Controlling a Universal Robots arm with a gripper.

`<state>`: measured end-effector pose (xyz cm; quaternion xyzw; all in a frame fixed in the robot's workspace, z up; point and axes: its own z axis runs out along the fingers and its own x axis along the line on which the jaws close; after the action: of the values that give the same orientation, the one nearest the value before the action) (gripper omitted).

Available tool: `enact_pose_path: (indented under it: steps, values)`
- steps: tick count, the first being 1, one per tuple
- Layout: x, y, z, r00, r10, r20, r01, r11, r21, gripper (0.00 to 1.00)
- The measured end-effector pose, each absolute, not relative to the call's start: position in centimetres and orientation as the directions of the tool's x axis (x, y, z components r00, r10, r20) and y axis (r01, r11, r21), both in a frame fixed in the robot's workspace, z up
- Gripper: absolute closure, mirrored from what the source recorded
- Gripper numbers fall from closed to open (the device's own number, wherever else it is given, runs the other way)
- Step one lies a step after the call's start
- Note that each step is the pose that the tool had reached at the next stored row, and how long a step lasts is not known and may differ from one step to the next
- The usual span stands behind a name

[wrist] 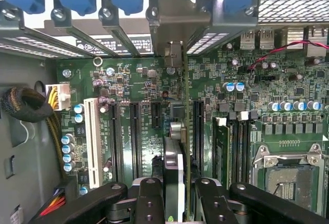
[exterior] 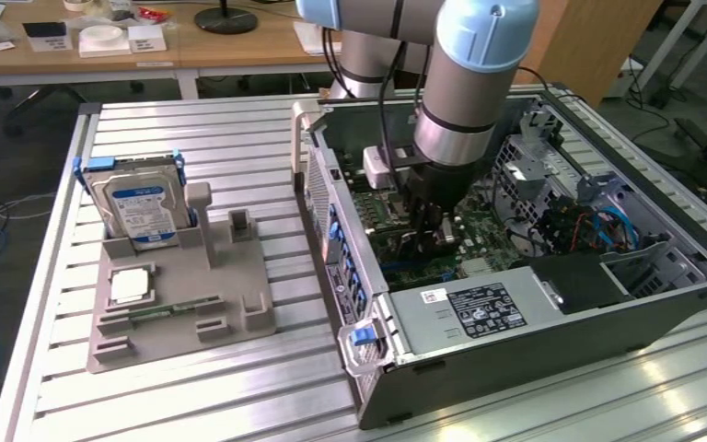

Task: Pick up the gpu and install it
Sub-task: 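Insert the gpu into the slot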

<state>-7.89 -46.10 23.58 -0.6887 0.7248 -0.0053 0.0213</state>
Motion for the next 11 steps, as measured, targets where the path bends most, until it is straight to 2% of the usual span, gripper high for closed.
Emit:
enact_pose_path:
  steps: [11]
  values:
    - [-7.94, -46.08, 23.34, -0.051, -0.998, -0.026, -0.998, 0.052, -0.037, 0.72]
